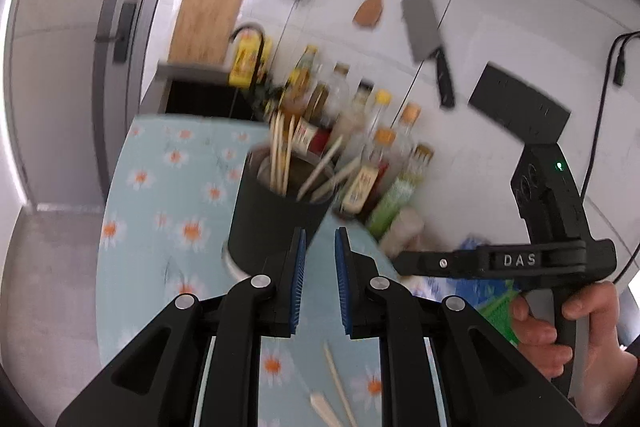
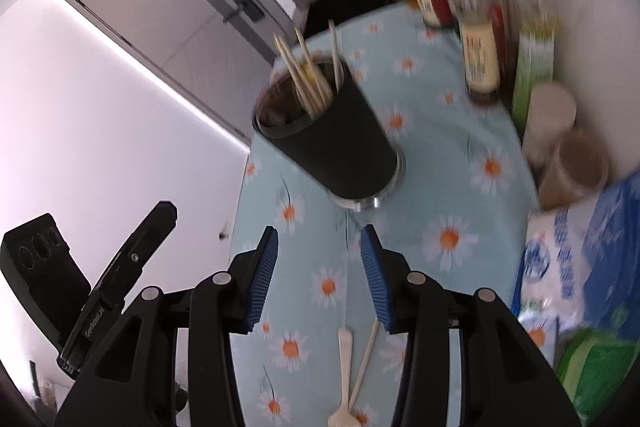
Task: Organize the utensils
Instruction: 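Move both open tools back toward the last white spoon and chopstick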
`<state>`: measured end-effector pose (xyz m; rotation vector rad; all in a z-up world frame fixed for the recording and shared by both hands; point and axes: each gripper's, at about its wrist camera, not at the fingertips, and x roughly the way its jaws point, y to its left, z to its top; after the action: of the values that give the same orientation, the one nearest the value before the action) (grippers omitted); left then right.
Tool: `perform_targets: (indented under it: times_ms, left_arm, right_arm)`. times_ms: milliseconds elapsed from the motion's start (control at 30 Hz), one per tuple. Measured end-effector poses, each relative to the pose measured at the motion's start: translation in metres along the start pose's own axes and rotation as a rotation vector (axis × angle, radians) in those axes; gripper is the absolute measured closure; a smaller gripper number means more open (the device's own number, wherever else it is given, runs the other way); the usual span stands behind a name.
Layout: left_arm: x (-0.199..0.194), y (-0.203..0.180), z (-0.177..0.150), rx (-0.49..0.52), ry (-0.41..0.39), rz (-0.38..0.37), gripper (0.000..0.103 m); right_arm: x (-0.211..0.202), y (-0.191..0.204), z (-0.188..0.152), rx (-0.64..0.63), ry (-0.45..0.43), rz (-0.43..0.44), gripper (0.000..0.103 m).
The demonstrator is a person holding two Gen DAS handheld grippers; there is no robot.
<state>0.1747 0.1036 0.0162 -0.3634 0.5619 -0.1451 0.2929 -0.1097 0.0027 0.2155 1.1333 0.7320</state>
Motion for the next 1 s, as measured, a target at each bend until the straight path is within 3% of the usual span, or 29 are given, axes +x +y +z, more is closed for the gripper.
perform_targets:
  times_ms: [200, 600, 867, 1000]
  left_arm:
    - [0.002, 0.011, -0.036, -0.087, 0.11, 0.002, 0.089]
    - [0.001, 0.043, -0.112, -0.238, 0.261, 0.026, 0.084]
    - [-0.001, 0.046, -0.154, -0.275, 0.334, 0.024, 0.082]
    - [-0.001, 0.049, -0.165, -0.292, 0.356, 0.01, 0.082]
  right_arm:
    - [0.032, -0.015, -0.029, 0.072, 0.163, -0.025, 0.057]
    - [0.088, -0.028, -0.07, 0.073, 0.384, -0.202, 0.058]
    - [0.116, -0.021, -0.08, 0.062, 0.453, -0.3, 0.075]
    - [0.128, -0.012, -0.079, 0.039, 0.459, -0.373, 0.078]
